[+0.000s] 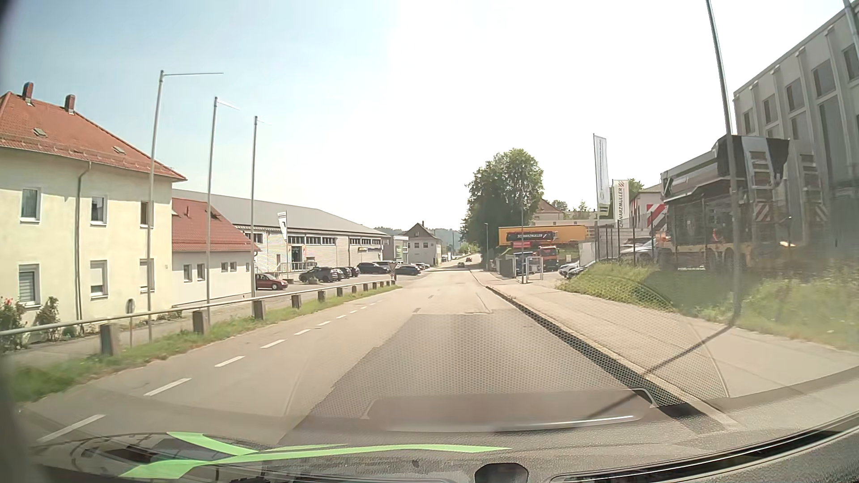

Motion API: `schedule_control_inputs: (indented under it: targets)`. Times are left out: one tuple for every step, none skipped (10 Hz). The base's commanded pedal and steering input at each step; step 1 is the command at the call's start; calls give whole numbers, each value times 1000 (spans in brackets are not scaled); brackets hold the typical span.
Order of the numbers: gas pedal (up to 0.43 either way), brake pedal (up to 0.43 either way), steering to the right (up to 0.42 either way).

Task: Follow the waypoints while adhering to traffic rules and regulations

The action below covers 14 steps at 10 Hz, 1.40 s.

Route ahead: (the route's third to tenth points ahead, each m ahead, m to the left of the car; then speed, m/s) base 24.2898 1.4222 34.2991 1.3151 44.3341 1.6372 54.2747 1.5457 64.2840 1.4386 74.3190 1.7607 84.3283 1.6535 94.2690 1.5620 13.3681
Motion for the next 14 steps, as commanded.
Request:
schedule_control_inputs:
  targets:
    - [110, 0, -4]
    - [110, 0, -4]
    - [110, 0, -4]
    - [110, 0, -4]
    - [110, 0, -4]
    - [110, 0, -3]
    - [110, 0, -2]
    - [110, 0, 0]
    - [110, 0, 1]
    - [110, 0, 1]
    - [110, 0, 1]
    - [67, 0, 1]
    - [67, 0, 0]
    - [47, 0, 0]
